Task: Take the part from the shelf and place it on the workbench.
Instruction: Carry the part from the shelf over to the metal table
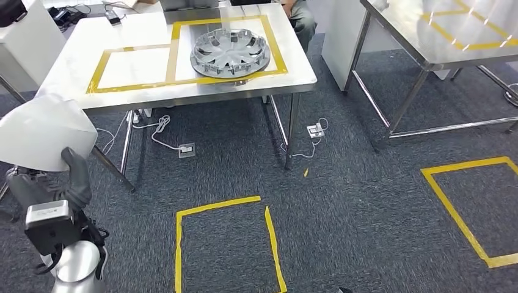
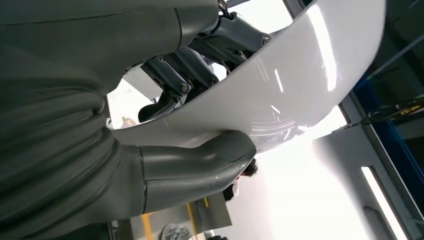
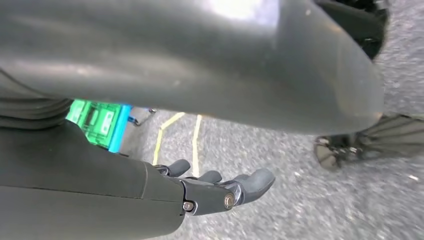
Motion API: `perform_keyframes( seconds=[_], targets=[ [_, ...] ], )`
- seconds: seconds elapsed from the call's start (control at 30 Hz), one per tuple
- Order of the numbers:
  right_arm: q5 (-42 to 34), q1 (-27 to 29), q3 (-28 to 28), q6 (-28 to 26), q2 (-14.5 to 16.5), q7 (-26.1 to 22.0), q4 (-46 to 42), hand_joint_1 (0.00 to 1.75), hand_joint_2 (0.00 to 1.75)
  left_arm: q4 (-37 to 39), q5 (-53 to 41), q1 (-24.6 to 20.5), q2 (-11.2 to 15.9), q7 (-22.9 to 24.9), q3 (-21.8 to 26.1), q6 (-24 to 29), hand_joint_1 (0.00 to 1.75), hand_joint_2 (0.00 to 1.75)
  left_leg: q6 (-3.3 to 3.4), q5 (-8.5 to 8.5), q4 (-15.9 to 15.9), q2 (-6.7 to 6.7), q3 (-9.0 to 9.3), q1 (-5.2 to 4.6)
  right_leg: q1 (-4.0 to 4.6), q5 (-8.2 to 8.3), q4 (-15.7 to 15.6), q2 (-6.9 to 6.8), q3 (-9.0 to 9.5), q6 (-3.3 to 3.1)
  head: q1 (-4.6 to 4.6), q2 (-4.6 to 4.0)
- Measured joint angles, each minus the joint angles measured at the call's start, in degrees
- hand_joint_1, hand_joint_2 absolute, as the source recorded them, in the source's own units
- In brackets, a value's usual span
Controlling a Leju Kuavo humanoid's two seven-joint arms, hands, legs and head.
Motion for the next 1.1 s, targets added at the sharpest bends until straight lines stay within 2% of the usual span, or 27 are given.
perform_keyframes(
  seconds=[0.03,0.1,0.13,0.17,0.2,0.23,0.27,0.33,0.37,0.47,0.53,0.6,0.63,0.67,0.7,0.77,0.8,0.87,0.9,0.97,1.0,1.03,1.1],
  targets=[
    [0.1,0.0,0.0,0.0,0.0,0.0,0.0,0.0,0.0,-0.1,-0.1,0.0,0.0,0.0,0.0,0.0,1.75,1.75,-0.16,-1.42,2.9,0.88,-1.66,0.02,0.01,-0.32,-0.1,-0.24,0.38,-0.23,-0.19,0.0],
    [0.1,0.0,0.0,0.0,0.0,-0.1,0.0,0.0,0.0,-0.2,-0.2,0.2,0.0,0.0,0.1,0.0,1.75,1.75,-0.57,-3.97,9.1,1.66,-5.85,0.07,0.08,-0.96,0.0,-0.58,0.92,-0.36,-0.28,0.0],
    [0.1,0.1,0.1,0.1,0.0,-0.1,0.0,0.0,0.0,-0.2,-0.3,0.5,0.0,0.0,0.1,0.0,1.75,1.75,-0.72,-4.14,10.6,1.76,-7.27,0.09,0.09,-1.3,0.0,-0.69,1.23,-0.33,-0.31,0.0],
    [0.1,0.1,0.1,0.1,0.0,-0.1,0.0,0.0,0.0,-0.2,-0.4,0.6,0.0,0.1,0.3,0.0,1.75,1.75,-0.72,-3.08,10.1,1.82,-7.73,0.1,0.09,-1.67,0.0,-0.8,1.63,-0.26,-0.31,0.0],
    [0.0,0.2,0.1,0.1,0.1,-0.1,0.0,0.0,0.0,-0.2,-0.4,0.7,0.0,0.1,0.4,0.0,1.75,1.75,-0.58,-0.96,7.7,1.91,-7.24,0.1,0.07,-2.06,0.0,-0.88,2.11,-0.16,-0.32,0.0],
    [0.0,0.2,0.1,0.1,0.1,-0.1,0.0,0.0,0.0,-0.3,-0.4,0.8,0.0,0.1,0.5,0.0,1.75,1.75,-0.37,1.69,3.9,2.1,-6.09,0.1,0.05,-2.47,0.0,-0.96,2.58,0.01,-0.33,0.0],
    [0.0,0.2,0.1,0.1,0.1,-0.1,0.0,0.0,0.0,-0.4,-0.4,0.8,0.0,0.1,0.7,0.0,1.75,1.75,-0.13,3.35,0.4,2.37,-4.98,0.03,0.09,-2.85,0.0,-1.02,3.03,0.24,-0.33,0.0],
    [0.0,0.1,0.1,0.1,0.1,-0.4,0.0,0.0,0.0,-0.6,-0.4,1.0,0.0,0.1,0.9,0.0,1.75,1.75,0.55,4.11,-3.4,2.89,-3.64,-0.16,0.25,-3.47,-0.1,-1.16,3.46,0.91,-0.37,-0.01],
    [-0.1,0.1,0.1,0.1,0.1,-0.4,0.0,0.0,0.0,-0.7,-0.4,1.1,0.0,0.1,0.9,0.0,1.75,1.75,0.95,3.64,-3.6,2.93,-3.57,-0.23,0.35,-3.5,0.1,-1.21,3.64,1.3,-0.35,-0.01],
    [0.0,0.0,0.1,0.0,0.1,-0.4,0.0,0.0,0.0,-1.2,-0.4,1.3,0.0,0.0,1.1,0.0,1.75,1.75,2.26,4.1,-4.0,2.43,-2.36,0.01,0.33,-3.65,1.8,-1.11,3.54,2.3,-0.25,-0.01],
    [0.1,-0.1,0.1,0.0,0.1,-0.4,0.0,0.0,0.0,-1.5,-0.5,1.3,0.0,0.0,1.2,0.0,1.75,1.75,2.83,3.8,-4.1,2.19,-1.72,0.1,0.19,-5.09,6.9,-0.81,0.53,2.82,-0.09,0.0],
    [0.1,-0.1,0.2,0.0,0.1,-0.5,0.0,0.0,0.0,-1.6,-0.5,1.6,0.0,0.1,1.3,0.0,1.75,1.75,3.12,3.28,-4.1,1.91,-1.46,0.02,0.15,-7.6,13.8,-0.7,-4.46,3.19,0.0,0.0],
    [0.2,0.0,0.2,0.0,0.1,-0.5,0.0,0.0,0.0,-1.7,-0.4,1.8,0.0,0.1,1.3,0.0,1.75,1.75,3.15,2.98,-4.1,1.73,-1.22,-0.03,0.15,-8.12,15.8,-0.68,-6.35,3.22,-0.01,0.0],
    [0.2,0.0,0.2,0.0,0.1,-0.5,0.0,0.0,0.0,-1.7,-0.4,2.0,0.0,0.1,1.4,0.1,1.75,1.75,3.13,2.63,-4.1,1.54,-0.83,-0.09,0.18,-7.43,15.8,-0.65,-7.34,3.1,0.0,0.0],
    [0.2,0.1,0.2,0.0,0.1,-0.5,0.0,0.0,0.0,-1.7,-0.4,2.1,0.0,0.1,1.4,0.1,1.75,1.75,3.1,2.25,-4.1,1.37,-0.32,-0.14,0.24,-5.49,13.7,-0.63,-7.19,2.8,0.01,-0.01],
    [0.2,0.2,0.2,0.0,0.1,-0.5,0.0,0.0,0.0,-2.0,-0.4,2.2,0.0,0.1,1.5,0.1,1.75,1.75,2.95,1.42,-4.1,1.19,0.68,-0.22,0.66,-0.19,5.9,-0.6,-4.84,1.76,0.0,-0.01],
    [0.2,0.1,0.2,0.0,0.0,-0.5,0.0,0.0,0.0,-2.1,-0.4,2.2,0.0,0.0,1.5,0.2,1.75,1.75,2.78,1.06,-4.1,1.1,1.06,-0.26,0.94,0.69,2.9,-0.58,-3.79,1.3,-0.04,-0.01],
    [0.3,0.0,0.2,0.0,-0.1,-0.5,0.0,0.0,0.0,-2.3,-0.4,2.3,0.0,0.0,1.6,0.2,1.75,1.75,2.15,0.6,-4.1,1.02,1.5,-0.28,1.39,0.32,0.4,-0.45,-2.65,0.66,-0.09,0.0],
    [0.3,0.0,0.3,0.0,-0.1,-0.4,0.0,0.0,0.0,-2.5,-0.4,2.4,0.0,0.0,1.7,0.2,1.75,1.75,1.75,0.63,-3.9,0.98,1.89,-0.31,1.38,-0.21,0.1,-0.38,-2.21,0.4,-0.1,0.0],
    [0.3,0.1,0.3,0.0,-0.1,-0.3,0.0,0.0,0.0,-2.8,-0.4,2.7,0.0,0.0,1.8,0.2,1.75,1.75,1.19,0.49,-2.5,1.25,2.22,-0.35,1.03,0.29,-0.6,-0.36,-0.64,-0.24,-0.2,-0.01],
    [0.2,0.1,0.3,0.0,-0.1,-0.3,0.0,0.0,0.0,-3.0,-0.4,2.7,0.0,0.0,1.9,0.2,1.75,1.75,0.95,-0.07,-1.0,1.4,1.68,-0.36,0.83,0.19,-0.8,-0.42,0.17,-0.53,-0.4,-0.01],
    [0.2,0.0,0.3,0.0,-0.1,-0.3,0.0,0.0,0.0,-3.1,-0.4,2.8,0.0,0.0,1.9,0.2,1.75,1.75,0.7,-1.14,1.5,1.56,0.35,-0.31,0.7,-0.03,-0.9,-0.47,0.81,-0.69,-0.61,-0.01],
    [0.2,-0.1,0.3,0.0,-0.1,-0.4,0.0,0.0,0.0,-3.2,-0.4,3.0,0.0,0.0,2.0,0.2,1.75,1.75,0.09,-3.95,7.5,1.69,-3.73,-0.11,0.61,-0.72,-0.9,-0.48,1.52,-0.78,-0.93,-0.01]
  ],
)
